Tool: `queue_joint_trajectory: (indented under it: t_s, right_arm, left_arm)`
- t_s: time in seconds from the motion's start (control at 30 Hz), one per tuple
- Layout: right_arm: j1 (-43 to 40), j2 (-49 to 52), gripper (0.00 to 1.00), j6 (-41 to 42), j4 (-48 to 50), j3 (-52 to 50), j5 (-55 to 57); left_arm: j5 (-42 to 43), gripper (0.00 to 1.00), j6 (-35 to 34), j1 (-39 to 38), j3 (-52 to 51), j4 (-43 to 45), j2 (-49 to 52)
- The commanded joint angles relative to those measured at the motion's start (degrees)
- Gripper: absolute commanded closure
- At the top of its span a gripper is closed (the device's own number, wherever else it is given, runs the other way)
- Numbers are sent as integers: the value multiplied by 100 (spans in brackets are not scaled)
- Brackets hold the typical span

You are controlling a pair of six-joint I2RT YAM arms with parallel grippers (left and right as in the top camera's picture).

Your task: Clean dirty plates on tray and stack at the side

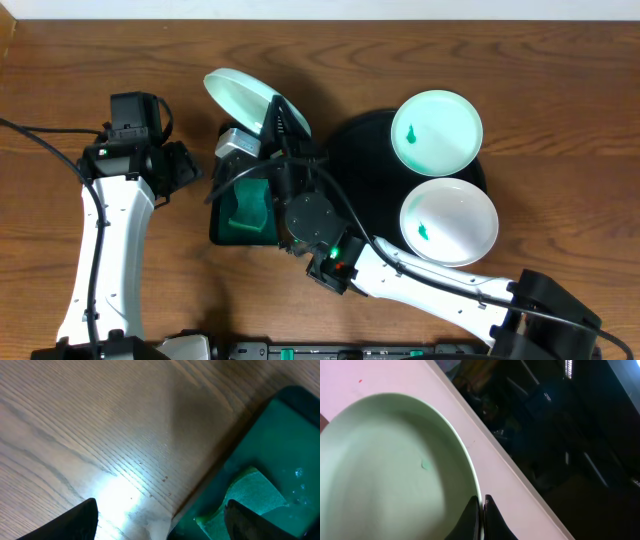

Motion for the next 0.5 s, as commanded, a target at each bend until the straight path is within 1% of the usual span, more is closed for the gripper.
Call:
queue_joint_trajectory:
  t_s: [0.0,0.1,0.27,0.4,0.47]
  right_arm:
    - [0,-24,98,-83,212,92,210]
    - [0,-24,99,302,210,92,219]
    - [7,-24,98,-114,297,92,439]
    - [2,-24,99,345,275,92,586]
    - [2,-24,99,378,197,92,610]
  left_arm:
    - [-55,19,-28,24,138,-17,-33]
    - [-55,19,-28,24,138,-20,-33]
    - [-55,19,-28,24,138,-20,-33]
    - [-55,19,-31,24,138,-17,-31]
    - [-55,19,-28,24,138,-20,-33]
